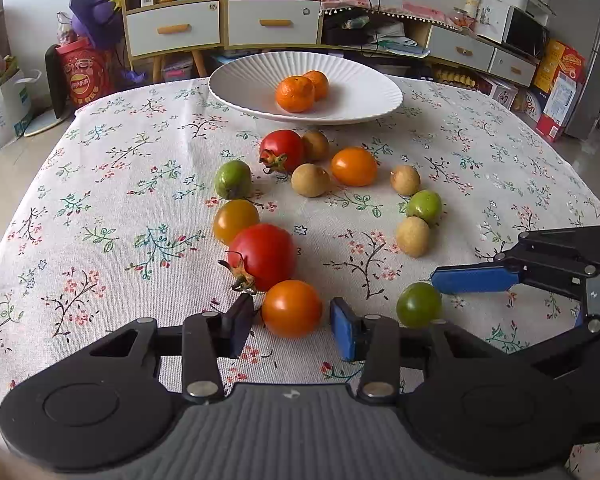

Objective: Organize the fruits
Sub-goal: 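Grasp the orange cherry tomato with the left tool while the right tool grasps a green tomato, then carry the orange tomato with the left tool to the bowl while the right tool carries the green tomato, then open the left tool beside the mandarins while the right tool releases the green tomato, then move both tools back from the bowl over the remaining fruits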

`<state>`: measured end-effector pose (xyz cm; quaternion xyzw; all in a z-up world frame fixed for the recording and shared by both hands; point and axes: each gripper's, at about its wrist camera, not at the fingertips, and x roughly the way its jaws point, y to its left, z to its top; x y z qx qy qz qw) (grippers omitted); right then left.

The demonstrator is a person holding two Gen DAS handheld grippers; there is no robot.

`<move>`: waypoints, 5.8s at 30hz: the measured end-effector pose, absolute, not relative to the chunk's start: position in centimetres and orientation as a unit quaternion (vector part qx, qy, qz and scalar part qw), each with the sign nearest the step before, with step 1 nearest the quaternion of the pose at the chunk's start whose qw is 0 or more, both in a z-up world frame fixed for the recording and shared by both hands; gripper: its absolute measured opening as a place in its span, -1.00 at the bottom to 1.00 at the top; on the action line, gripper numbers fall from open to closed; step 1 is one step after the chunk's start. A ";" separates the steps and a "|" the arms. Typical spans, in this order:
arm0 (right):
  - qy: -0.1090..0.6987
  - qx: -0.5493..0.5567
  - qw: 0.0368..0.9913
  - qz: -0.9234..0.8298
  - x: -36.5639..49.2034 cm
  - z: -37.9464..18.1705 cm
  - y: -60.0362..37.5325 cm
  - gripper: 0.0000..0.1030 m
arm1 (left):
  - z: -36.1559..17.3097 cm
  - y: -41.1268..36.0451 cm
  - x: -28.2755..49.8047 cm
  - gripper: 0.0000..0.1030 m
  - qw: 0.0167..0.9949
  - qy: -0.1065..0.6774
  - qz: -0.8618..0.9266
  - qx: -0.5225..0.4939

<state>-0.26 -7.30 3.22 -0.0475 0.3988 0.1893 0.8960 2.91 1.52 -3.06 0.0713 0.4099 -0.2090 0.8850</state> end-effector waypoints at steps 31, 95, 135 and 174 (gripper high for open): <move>0.393 -0.044 0.898 0.191 0.0 3.4 -7.1 -0.53 | -3.0 1.4 2.9 -0.49 0.884 0.413 -0.204 0.079; 0.333 -0.012 0.935 0.118 13.5 6.1 -15.0 -0.52 | 1.8 -3.4 19.5 -0.50 0.910 0.342 -0.234 0.017; 0.348 -0.072 0.927 0.119 15.6 4.5 -12.8 -0.23 | 0.4 -4.4 23.0 -0.33 0.891 0.386 -0.239 -0.022; 0.357 -0.030 0.927 0.114 6.3 8.7 -14.0 0.87 | 3.7 0.5 10.2 0.92 0.899 0.382 -0.205 0.066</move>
